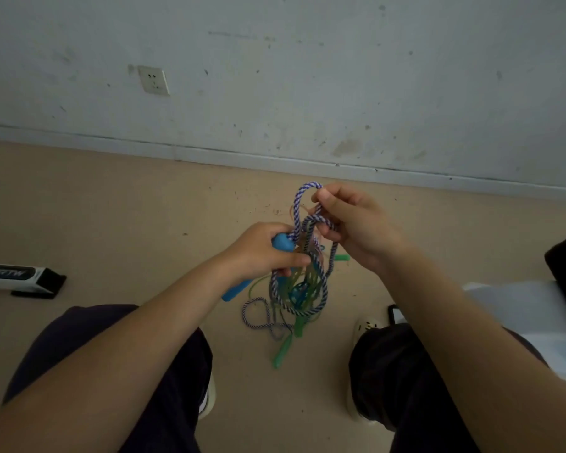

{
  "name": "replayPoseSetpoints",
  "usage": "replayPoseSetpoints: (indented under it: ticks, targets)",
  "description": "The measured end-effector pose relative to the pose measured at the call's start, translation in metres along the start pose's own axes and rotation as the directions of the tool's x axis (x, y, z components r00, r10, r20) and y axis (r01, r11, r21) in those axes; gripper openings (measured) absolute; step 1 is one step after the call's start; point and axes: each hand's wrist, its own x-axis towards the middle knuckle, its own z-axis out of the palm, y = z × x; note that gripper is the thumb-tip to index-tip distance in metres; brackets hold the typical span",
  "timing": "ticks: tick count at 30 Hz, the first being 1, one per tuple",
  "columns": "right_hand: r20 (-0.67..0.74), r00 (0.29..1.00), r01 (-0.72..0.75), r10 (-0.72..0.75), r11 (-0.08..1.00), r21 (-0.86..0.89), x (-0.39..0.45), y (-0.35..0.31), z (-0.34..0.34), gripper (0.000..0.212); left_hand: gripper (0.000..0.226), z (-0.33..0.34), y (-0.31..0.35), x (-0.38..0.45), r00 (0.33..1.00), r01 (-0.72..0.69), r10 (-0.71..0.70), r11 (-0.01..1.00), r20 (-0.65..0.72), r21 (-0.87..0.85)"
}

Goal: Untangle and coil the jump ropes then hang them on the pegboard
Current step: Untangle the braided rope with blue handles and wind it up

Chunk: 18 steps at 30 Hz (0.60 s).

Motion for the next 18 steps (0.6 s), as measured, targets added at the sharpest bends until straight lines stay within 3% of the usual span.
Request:
replayPoseSetpoints:
  ticks: [4, 6, 8, 11, 15, 18]
  targets:
    - [0.045, 0.999, -0.024, 0.021, 0.997, 0.072, 0.000, 0.000, 0.003, 0.015, 0.016, 0.001, 0.002, 0.003, 0.997, -0.028, 0.030, 0.999, -0.065, 0.041]
    - [0.004, 1.000, -0.008, 0.007, 0.999, 0.041, 0.003, 0.001, 0.000, 0.013, 0.016, -0.001, 0.003, 0.003, 0.996, -0.037, 0.043, 0.996, -0.076, 0.084]
    - [-0.091, 0.995, 0.022, -0.034, 0.990, -0.136, 0.007, 0.001, -0.006, 0.009, 0.015, -0.004, 0.003, 0.004, 0.993, -0.038, 0.045, 0.997, -0.109, 0.065]
    - [-0.184, 0.977, 0.029, -0.107, 0.924, -0.382, 0.007, 0.002, -0.013, 0.029, 0.014, -0.008, 0.003, 0.005, 0.985, -0.014, 0.003, 0.998, -0.170, -0.060]
    - [0.001, 0.977, 0.178, -0.214, 0.811, -0.557, 0.000, 0.005, -0.007, 0.027, 0.017, -0.011, 0.002, 0.006, 0.967, 0.017, -0.070, 0.977, -0.246, -0.211]
    - [-0.070, 0.962, 0.176, -0.263, 0.799, -0.575, -0.005, 0.006, 0.004, 0.037, 0.021, -0.011, 0.001, 0.007, 0.952, 0.031, -0.121, 0.952, -0.280, -0.305]
